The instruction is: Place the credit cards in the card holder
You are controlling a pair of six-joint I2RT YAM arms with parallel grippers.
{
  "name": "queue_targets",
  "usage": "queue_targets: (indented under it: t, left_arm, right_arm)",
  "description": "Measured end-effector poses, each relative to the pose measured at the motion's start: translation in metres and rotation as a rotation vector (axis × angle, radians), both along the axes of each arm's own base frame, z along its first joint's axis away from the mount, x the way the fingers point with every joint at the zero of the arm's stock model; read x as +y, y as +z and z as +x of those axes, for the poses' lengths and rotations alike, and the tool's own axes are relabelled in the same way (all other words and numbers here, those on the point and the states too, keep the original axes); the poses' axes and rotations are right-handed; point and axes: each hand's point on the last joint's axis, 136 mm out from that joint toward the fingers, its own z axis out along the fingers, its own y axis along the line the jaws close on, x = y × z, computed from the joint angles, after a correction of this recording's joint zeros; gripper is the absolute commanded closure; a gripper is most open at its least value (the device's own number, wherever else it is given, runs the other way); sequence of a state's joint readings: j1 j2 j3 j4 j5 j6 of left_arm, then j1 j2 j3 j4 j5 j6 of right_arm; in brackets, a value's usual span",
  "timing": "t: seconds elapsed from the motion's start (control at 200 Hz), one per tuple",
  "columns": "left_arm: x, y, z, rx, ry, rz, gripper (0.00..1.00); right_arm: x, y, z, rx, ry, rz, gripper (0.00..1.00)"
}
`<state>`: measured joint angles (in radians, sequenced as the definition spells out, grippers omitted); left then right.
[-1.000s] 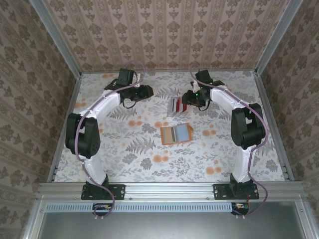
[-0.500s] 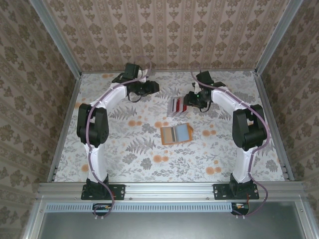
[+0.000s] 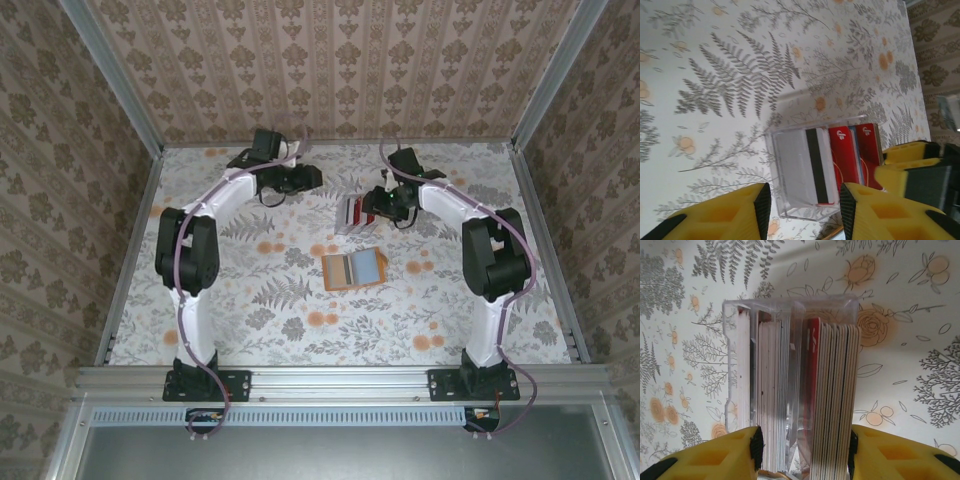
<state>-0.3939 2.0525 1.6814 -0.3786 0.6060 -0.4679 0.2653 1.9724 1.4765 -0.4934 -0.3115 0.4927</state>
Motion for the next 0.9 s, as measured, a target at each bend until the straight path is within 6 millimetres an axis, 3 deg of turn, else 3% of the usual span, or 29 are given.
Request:
queue_targets:
  t: [0.22,0.49,0.9]
  left_arm:
    - [-0.029,-0.013,-0.017,0.022,-0.071,0.017,0.56]
    - [-0.044,-0.047,-0.024,0.089,-0.102,0.049,0.56]
    - [-0.058,-0.067,-0.040,0.117,-0.157,0.082,0.59]
  right_arm:
    - [0.005,-0.006,-0.002,0.018,0.008,0.007,0.51]
    - [0.017,0.004,0.000,-0.001,0.032,0.012,0.51]
    - [0.023,0.013,0.008,-0.028,0.041,0.019,0.51]
